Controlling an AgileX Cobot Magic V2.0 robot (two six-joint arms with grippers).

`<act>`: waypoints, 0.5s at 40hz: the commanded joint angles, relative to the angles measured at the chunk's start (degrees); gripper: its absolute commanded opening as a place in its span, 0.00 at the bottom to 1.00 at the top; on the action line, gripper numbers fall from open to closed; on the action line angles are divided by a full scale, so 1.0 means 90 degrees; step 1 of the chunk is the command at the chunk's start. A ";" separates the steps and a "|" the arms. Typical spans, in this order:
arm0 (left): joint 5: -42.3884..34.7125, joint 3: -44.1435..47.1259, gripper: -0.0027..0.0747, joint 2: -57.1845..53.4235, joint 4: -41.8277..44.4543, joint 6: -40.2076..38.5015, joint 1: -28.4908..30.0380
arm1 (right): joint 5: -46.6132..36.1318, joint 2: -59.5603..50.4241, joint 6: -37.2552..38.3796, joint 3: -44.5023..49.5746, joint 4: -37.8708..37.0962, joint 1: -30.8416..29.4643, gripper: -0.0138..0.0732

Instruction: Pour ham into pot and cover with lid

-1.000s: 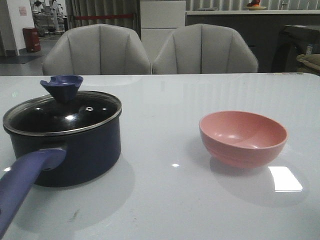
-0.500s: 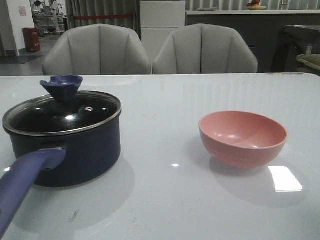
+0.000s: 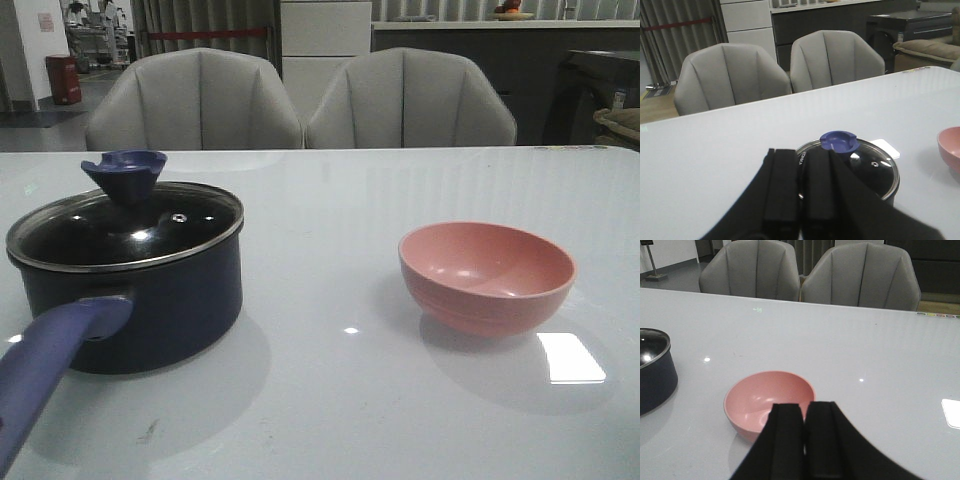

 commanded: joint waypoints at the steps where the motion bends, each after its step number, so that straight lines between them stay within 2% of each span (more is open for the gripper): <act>1: -0.0707 0.0101 0.19 0.0045 -0.0445 -0.0056 0.0534 | -0.0497 0.0052 -0.0059 -0.0184 -0.0007 -0.0007 0.33; 8: -0.1847 0.1010 0.19 -0.0188 -0.0782 -0.0056 0.1601 | -0.0497 0.0052 -0.0059 -0.0184 -0.0007 -0.0007 0.33; 12: -0.2360 0.1539 0.19 -0.0419 -0.0787 -0.0056 0.1771 | -0.0497 0.0052 -0.0059 -0.0184 -0.0007 -0.0007 0.33; 20: -0.2434 0.2137 0.19 -0.0829 -0.0787 -0.0056 0.1774 | -0.0497 0.0052 -0.0059 -0.0184 -0.0007 -0.0007 0.33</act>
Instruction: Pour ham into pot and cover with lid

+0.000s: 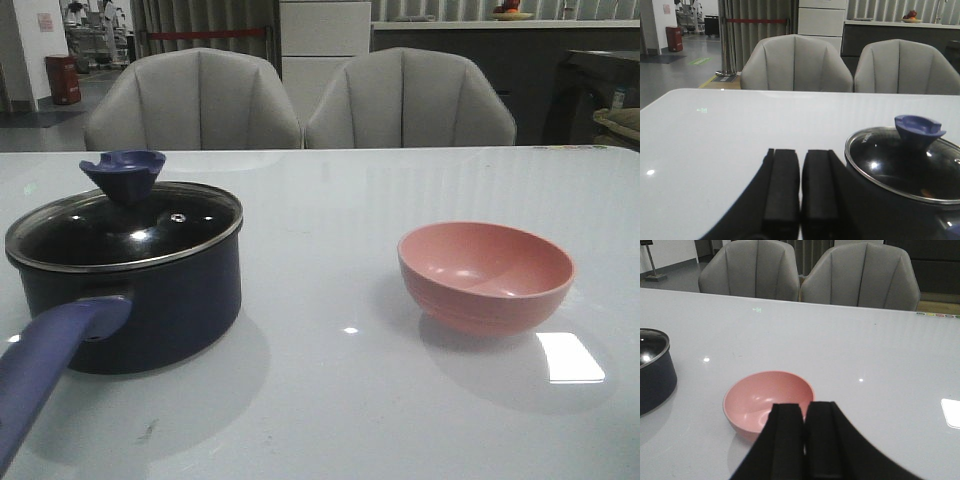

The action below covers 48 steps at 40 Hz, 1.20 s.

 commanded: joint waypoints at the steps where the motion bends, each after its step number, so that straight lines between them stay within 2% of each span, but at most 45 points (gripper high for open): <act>1: -0.0705 0.0177 0.19 -0.0115 -0.0056 -0.0056 0.0012 | -0.0497 0.0052 -0.0059 -0.0184 -0.0007 -0.0007 0.33; 43: -0.0524 0.0194 0.19 -0.0134 -0.0056 -0.0056 0.0012 | -0.0458 0.0052 -0.0059 -0.0139 -0.0013 -0.0007 0.33; 48: -0.0524 0.0194 0.19 -0.0134 -0.0056 -0.0056 0.0012 | -0.0739 0.0025 0.0211 0.0100 -0.0596 -0.0138 0.33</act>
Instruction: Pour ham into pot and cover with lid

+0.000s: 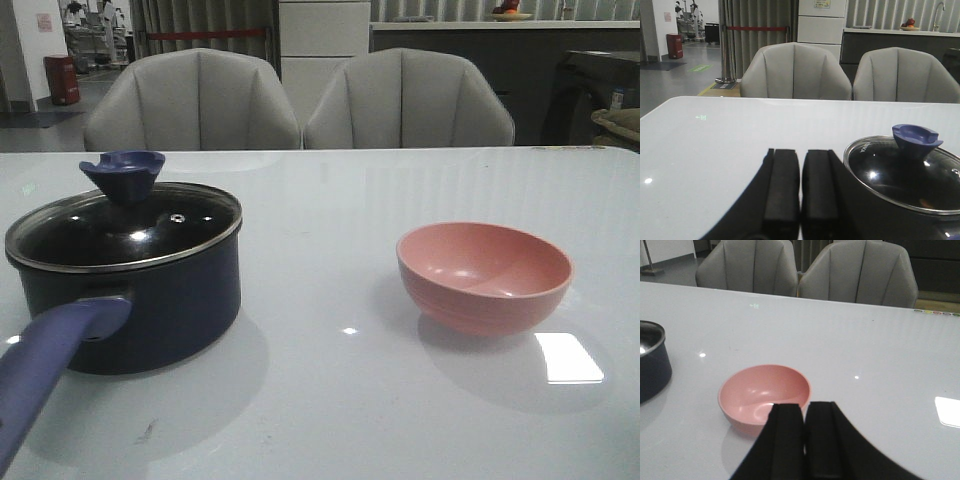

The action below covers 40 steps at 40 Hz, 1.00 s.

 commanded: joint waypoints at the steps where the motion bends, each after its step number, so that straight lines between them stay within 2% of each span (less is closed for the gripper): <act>1: -0.0447 0.0194 0.19 -0.0118 -0.0056 -0.0041 0.0010 | -0.0830 -0.0006 0.0302 0.0007 -0.0533 -0.0170 0.33; 8: -0.0447 0.0194 0.19 -0.0118 -0.0056 -0.0041 0.0010 | -0.1106 -0.0438 0.0970 0.0416 -0.1141 -0.0647 0.33; 17: -0.0447 0.0194 0.19 -0.0118 -0.0056 -0.0041 0.0010 | -0.1572 -0.1249 0.0970 0.1161 -0.1141 -0.0768 0.33; 40: -0.0447 0.0194 0.19 -0.0118 -0.0056 -0.0041 0.0010 | -0.1488 -0.1228 0.0970 0.1148 -0.1180 -0.0768 0.33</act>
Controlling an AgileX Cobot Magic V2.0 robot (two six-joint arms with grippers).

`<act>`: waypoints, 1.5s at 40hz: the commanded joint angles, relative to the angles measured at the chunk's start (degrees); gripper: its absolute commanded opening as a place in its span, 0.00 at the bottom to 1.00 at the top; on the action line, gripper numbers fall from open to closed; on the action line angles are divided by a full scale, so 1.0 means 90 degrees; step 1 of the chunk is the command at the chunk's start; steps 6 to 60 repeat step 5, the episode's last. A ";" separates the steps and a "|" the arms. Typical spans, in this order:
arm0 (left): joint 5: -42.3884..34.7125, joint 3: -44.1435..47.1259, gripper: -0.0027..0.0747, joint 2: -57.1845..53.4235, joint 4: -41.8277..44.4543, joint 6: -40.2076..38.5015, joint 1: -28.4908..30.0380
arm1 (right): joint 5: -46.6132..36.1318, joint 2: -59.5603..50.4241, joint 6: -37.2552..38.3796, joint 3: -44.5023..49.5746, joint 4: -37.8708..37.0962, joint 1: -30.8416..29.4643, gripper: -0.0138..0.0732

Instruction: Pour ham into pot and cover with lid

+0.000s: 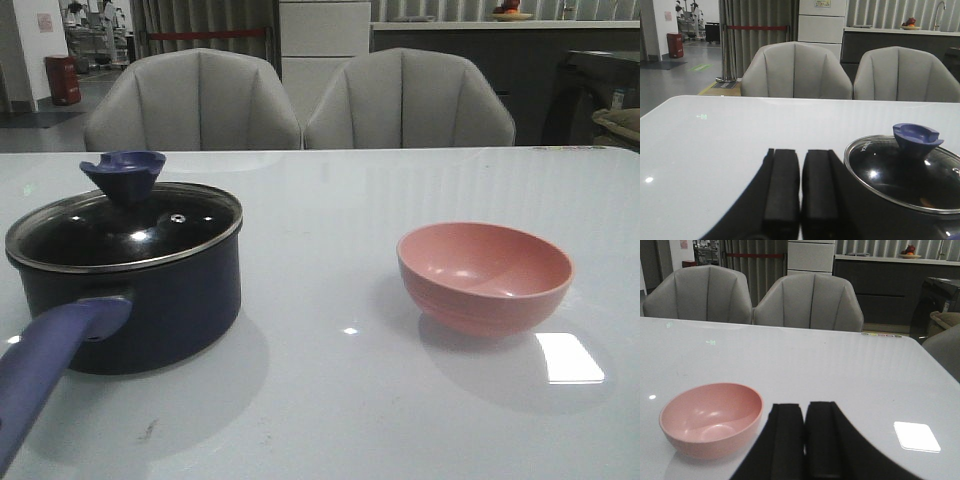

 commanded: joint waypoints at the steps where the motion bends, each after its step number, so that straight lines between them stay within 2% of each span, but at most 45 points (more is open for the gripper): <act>1: -0.0461 0.0194 0.19 -0.0118 -0.0056 -0.0041 0.0010 | -0.0551 -0.0119 0.0000 0.0071 -0.0092 -0.0050 0.33; 60: -0.0461 0.0194 0.19 -0.0118 -0.0056 -0.0041 0.0010 | -0.0551 -0.0119 0.0000 0.0071 -0.0092 -0.0050 0.33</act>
